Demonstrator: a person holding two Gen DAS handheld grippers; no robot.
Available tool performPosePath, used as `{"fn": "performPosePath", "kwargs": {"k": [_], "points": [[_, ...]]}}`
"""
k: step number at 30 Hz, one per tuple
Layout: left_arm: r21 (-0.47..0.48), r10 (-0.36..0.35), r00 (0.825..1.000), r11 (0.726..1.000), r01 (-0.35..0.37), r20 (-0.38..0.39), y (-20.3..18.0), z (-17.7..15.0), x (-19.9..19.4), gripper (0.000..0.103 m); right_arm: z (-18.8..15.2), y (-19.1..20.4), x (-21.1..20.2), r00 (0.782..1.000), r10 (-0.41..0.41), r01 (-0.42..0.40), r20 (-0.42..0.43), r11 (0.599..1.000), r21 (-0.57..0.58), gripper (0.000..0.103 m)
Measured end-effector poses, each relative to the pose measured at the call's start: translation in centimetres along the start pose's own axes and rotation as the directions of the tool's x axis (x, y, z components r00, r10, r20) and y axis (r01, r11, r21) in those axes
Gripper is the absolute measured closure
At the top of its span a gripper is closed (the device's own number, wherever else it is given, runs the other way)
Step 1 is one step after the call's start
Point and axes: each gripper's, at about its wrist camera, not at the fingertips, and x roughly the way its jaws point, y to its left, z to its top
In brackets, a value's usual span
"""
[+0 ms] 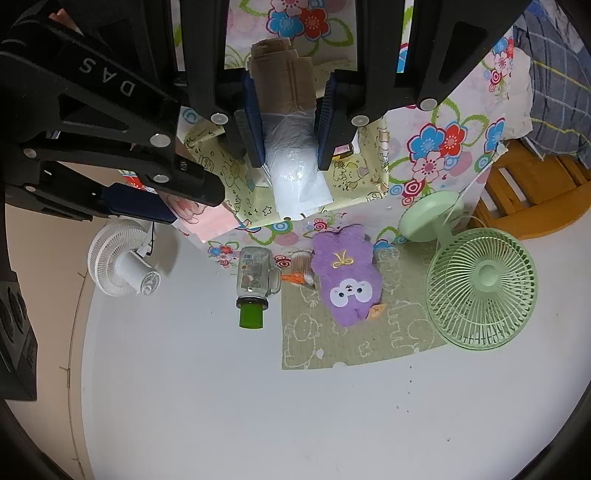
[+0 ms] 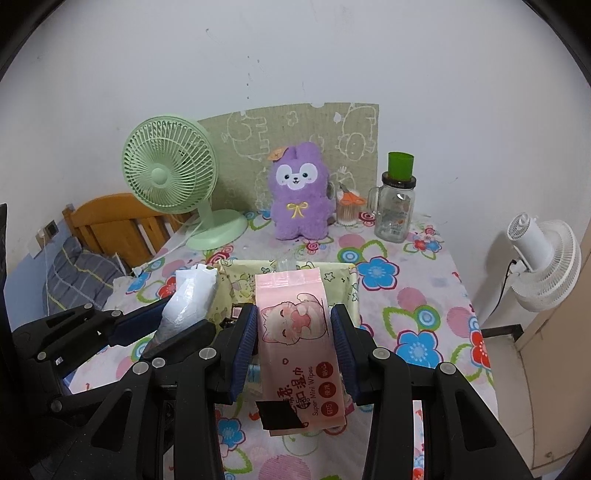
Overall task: Organize soft objects
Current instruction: 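Lift the white roll and pink wipe pack and carry them over the box, then lower the white roll into the box with the left gripper while the right gripper lowers the pink pack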
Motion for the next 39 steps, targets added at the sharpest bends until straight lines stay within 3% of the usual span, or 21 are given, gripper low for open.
{"fn": "performPosePath", "kwargs": {"k": [24, 27, 30, 32, 37, 39], "points": [[-0.072, -0.058, 0.994, 0.996, 0.051, -0.097, 1.6, 0.8, 7.0, 0.074, 1.3, -1.3, 6.3, 0.995, -0.002, 0.005, -0.104, 1.0, 0.028, 0.059], [-0.085, -0.054, 0.993, 0.995, 0.044, -0.11, 2.1, 0.6, 7.7, 0.062, 1.3, -1.1, 6.9, 0.993, -0.004, 0.007, -0.115, 1.0, 0.024, 0.059], [-0.084, -0.052, 0.99, 0.996, 0.041, -0.13, 2.5, 0.3, 8.4, 0.058, 1.3, -0.8, 7.4, 0.992, -0.006, 0.009, -0.129, 1.0, 0.017, 0.059], [-0.08, -0.039, 0.99, 0.996, 0.029, -0.134, 2.7, 0.1, 8.5, 0.043, 1.2, -0.6, 7.8, 0.99, -0.002, 0.004, -0.141, 1.0, 0.013, 0.059], [-0.07, -0.032, 0.99, 0.997, 0.022, -0.139, 3.2, -0.4, 8.2, 0.028, 1.1, 0.2, 8.8, 0.987, 0.011, -0.01, -0.159, 1.0, 0.005, 0.059], [-0.052, -0.022, 0.99, 0.999, 0.015, -0.142, 3.1, -0.7, 8.1, 0.026, 1.1, 0.5, 9.1, 0.987, 0.013, -0.013, -0.161, 1.0, 0.0, 0.059]]}}
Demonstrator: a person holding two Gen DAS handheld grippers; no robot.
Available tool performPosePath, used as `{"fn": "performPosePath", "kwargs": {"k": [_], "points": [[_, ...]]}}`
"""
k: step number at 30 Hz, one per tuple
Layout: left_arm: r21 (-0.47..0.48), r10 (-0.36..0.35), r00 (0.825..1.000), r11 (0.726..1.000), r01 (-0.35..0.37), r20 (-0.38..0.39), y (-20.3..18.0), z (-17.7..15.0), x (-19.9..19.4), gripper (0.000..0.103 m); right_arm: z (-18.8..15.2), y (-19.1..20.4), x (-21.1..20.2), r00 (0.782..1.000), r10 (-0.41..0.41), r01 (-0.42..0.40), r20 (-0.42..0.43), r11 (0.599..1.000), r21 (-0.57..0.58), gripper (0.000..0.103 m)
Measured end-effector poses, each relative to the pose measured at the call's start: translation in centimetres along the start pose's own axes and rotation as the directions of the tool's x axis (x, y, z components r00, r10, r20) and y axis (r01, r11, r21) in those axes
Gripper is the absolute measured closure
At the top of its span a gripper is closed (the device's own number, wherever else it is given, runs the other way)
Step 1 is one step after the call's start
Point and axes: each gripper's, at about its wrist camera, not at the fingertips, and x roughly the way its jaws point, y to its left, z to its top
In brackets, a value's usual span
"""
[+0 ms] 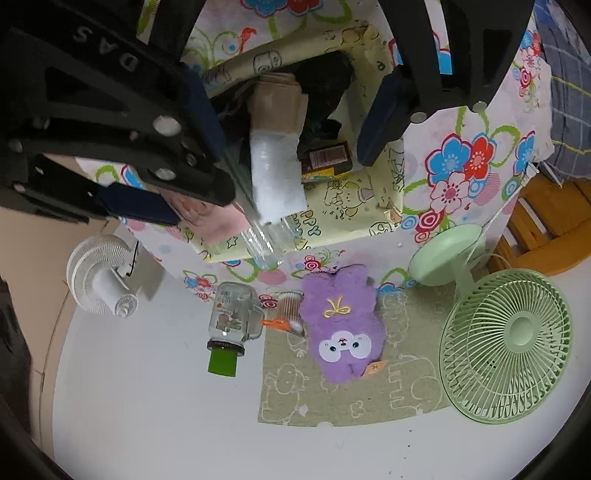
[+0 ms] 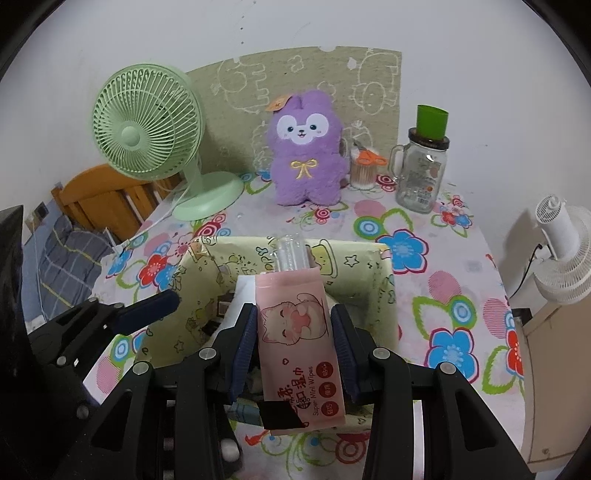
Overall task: Organize soft objects
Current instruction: 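Lower the white roll into the box with the left gripper while the right gripper lowers the pink pack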
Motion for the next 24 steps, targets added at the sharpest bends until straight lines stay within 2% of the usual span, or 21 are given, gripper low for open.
{"fn": "performPosePath", "kwargs": {"k": [4, 9, 13, 17, 23, 24], "points": [[0.015, -0.003, 1.0, 1.0, 0.003, -0.01, 0.1, -0.2, 0.0, 0.024, 0.1, 0.5, 0.7, 1.0, 0.011, -0.011, -0.008, 1.0, -0.007, 0.059], [-0.012, 0.006, 1.0, 1.0, -0.006, -0.027, 0.8, -0.1, 0.2, 0.023, 0.3, 1.1, 1.5, 1.0, 0.008, -0.008, -0.017, 1.0, -0.018, 0.059], [-0.009, 0.034, 0.999, 0.999, -0.034, -0.035, 1.1, -0.4, 0.2, 0.022, 0.4, 1.4, 2.1, 1.0, 0.019, -0.019, -0.023, 1.0, -0.023, 0.059], [0.004, 0.045, 0.998, 0.999, -0.045, -0.033, 1.2, -0.7, 0.0, 0.016, 0.3, 1.7, 3.0, 0.998, 0.036, -0.037, -0.042, 0.999, -0.013, 0.059], [0.008, 0.043, 0.999, 0.999, -0.043, -0.034, 1.1, -0.7, -0.2, 0.014, 0.1, 1.8, 3.8, 0.996, 0.055, -0.055, -0.064, 0.998, 0.004, 0.057], [0.008, 0.038, 0.999, 0.999, -0.038, -0.033, 1.1, -0.7, -0.3, 0.014, 0.0, 1.8, 3.8, 0.996, 0.056, -0.055, -0.067, 0.998, 0.008, 0.052]]}}
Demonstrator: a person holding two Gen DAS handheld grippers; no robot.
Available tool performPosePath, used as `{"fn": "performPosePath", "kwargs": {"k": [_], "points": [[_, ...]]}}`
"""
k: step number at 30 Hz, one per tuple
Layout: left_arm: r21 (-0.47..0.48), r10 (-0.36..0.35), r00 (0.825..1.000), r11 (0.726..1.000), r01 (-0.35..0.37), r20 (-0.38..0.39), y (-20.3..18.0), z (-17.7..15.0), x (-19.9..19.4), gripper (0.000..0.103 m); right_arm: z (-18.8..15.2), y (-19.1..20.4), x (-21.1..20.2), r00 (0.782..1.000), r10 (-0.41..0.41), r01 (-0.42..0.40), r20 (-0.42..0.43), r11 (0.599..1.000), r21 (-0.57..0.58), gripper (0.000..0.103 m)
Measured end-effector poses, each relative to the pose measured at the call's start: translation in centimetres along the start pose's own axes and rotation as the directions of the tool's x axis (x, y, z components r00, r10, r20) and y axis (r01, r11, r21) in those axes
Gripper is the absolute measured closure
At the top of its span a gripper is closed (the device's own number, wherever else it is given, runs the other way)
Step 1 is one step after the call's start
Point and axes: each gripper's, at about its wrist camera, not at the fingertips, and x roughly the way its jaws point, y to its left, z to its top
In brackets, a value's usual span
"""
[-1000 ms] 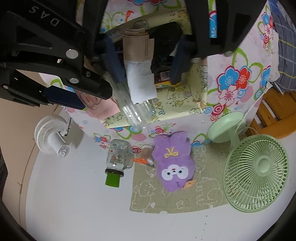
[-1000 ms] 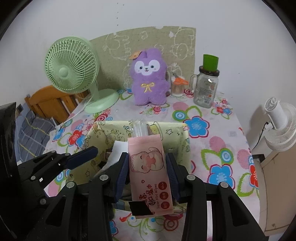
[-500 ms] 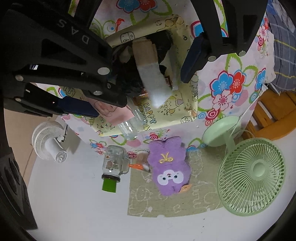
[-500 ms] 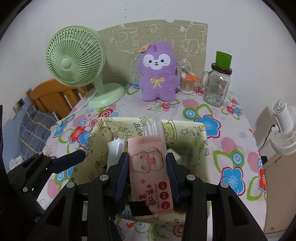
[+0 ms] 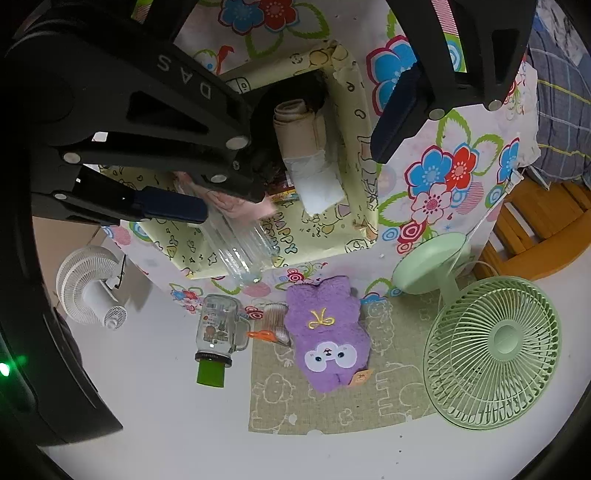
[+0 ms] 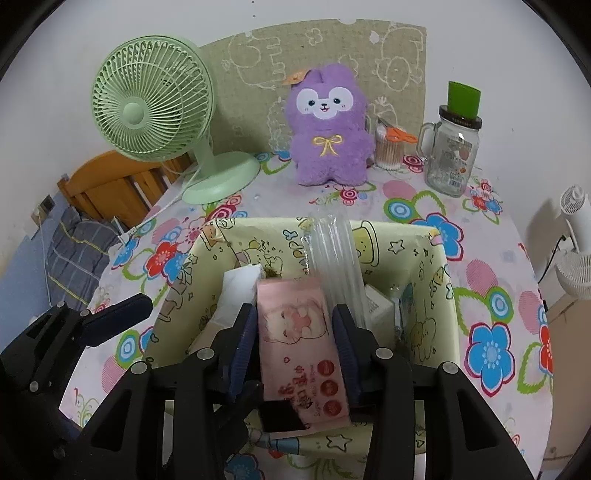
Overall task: Organize soft objects
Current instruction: 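Lower the white roll into the box with the left gripper while the right gripper lowers the pink pack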
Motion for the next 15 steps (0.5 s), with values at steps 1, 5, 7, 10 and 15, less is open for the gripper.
{"fn": "performPosePath", "kwargs": {"k": [1, 5, 7, 10, 15], "points": [[0.001, -0.004, 1.0, 1.0, 0.004, 0.002, -0.1, 0.0, -0.1, 0.014, -0.1, -0.1, -0.1, 1.0, 0.002, -0.002, -0.003, 1.0, 0.005, 0.04], [0.01, -0.02, 1.0, 1.0, 0.02, 0.013, -0.8, -0.1, -0.7, 0.013, -0.6, -0.6, -1.1, 0.999, -0.008, 0.007, 0.035, 1.0, 0.02, 0.025], [0.014, -0.02, 1.0, 1.0, 0.02, 0.015, -1.2, -0.1, -0.9, 0.012, -0.7, -0.7, -1.6, 0.999, -0.019, 0.018, 0.05, 1.0, 0.018, 0.025], [0.024, -0.027, 0.999, 0.999, 0.026, 0.021, -1.8, -0.2, -1.3, 0.012, -1.0, -1.0, -2.2, 0.998, -0.03, 0.029, 0.048, 0.999, 0.019, 0.025], [0.033, -0.034, 0.999, 0.999, 0.033, 0.029, -2.6, -0.4, -1.8, 0.009, -1.7, -2.0, -3.3, 0.998, -0.041, 0.038, 0.052, 0.998, 0.044, 0.025]]}}
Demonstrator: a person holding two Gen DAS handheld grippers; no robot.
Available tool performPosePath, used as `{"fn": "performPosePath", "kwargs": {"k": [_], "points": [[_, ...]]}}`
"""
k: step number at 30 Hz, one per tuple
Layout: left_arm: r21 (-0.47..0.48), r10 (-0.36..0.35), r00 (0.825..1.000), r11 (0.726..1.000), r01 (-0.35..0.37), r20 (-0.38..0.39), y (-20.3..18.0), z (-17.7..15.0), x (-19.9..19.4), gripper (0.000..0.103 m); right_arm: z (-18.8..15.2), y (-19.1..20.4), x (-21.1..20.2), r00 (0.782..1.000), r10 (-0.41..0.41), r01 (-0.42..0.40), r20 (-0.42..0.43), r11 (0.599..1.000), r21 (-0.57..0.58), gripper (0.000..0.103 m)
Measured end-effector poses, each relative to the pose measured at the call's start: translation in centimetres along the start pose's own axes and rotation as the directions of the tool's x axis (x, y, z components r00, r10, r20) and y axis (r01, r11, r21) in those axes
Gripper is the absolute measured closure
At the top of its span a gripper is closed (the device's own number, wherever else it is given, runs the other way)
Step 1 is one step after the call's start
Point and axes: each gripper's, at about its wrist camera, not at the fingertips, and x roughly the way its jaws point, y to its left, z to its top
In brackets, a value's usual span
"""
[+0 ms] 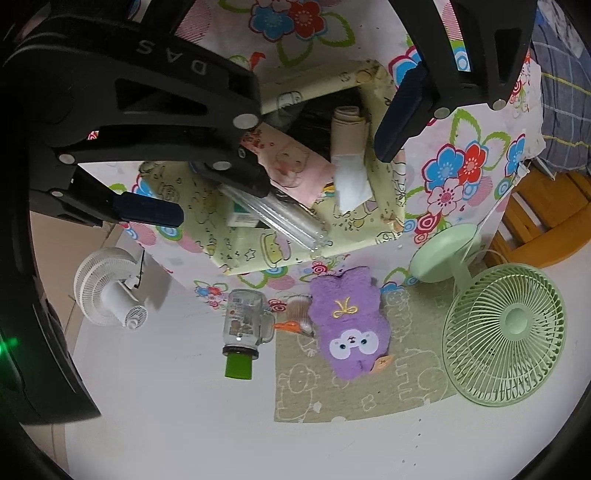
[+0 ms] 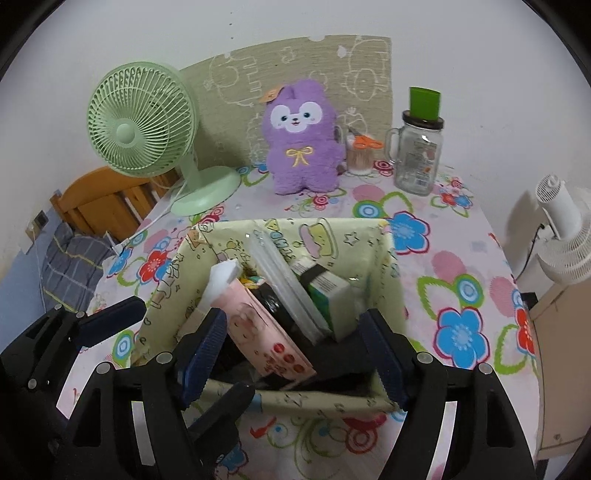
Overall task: Organize soft objects
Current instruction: 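Lower the white roll into the box with the left gripper while the right gripper lowers the pink pack, then open both grippers and withdraw them away from the box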
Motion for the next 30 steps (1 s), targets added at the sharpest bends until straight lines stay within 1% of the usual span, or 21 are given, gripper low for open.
{"fn": "performPosePath", "kwargs": {"k": [8, 16, 26, 29, 30], "points": [[-0.011, -0.011, 1.0, 1.0, 0.011, -0.008, -0.7, -0.5, -0.4, 0.007, -1.2, -1.5, -1.8, 1.0, -0.03, 0.029, 0.009, 0.999, 0.029, 0.025], [-0.03, -0.005, 1.0, 1.0, 0.004, -0.011, -1.3, -1.1, -1.1, 0.005, -2.3, -2.0, -3.5, 0.998, -0.052, 0.051, 0.025, 0.998, 0.036, 0.025], [-0.037, 0.023, 1.0, 0.999, -0.023, -0.002, -1.9, -1.9, -2.4, 0.003, -3.5, -2.1, -5.4, 0.996, -0.073, 0.071, 0.053, 0.997, 0.044, 0.024], [-0.048, 0.041, 0.999, 0.998, -0.041, -0.001, -1.7, -2.2, -2.6, 0.002, -3.9, -2.1, -5.9, 0.995, -0.08, 0.076, 0.062, 0.996, 0.05, 0.022], [-0.05, 0.044, 0.999, 0.998, -0.044, -0.003, -1.7, -2.4, -2.6, 0.002, -4.0, -2.1, -6.1, 0.995, -0.082, 0.078, 0.065, 0.996, 0.053, 0.019]]}}
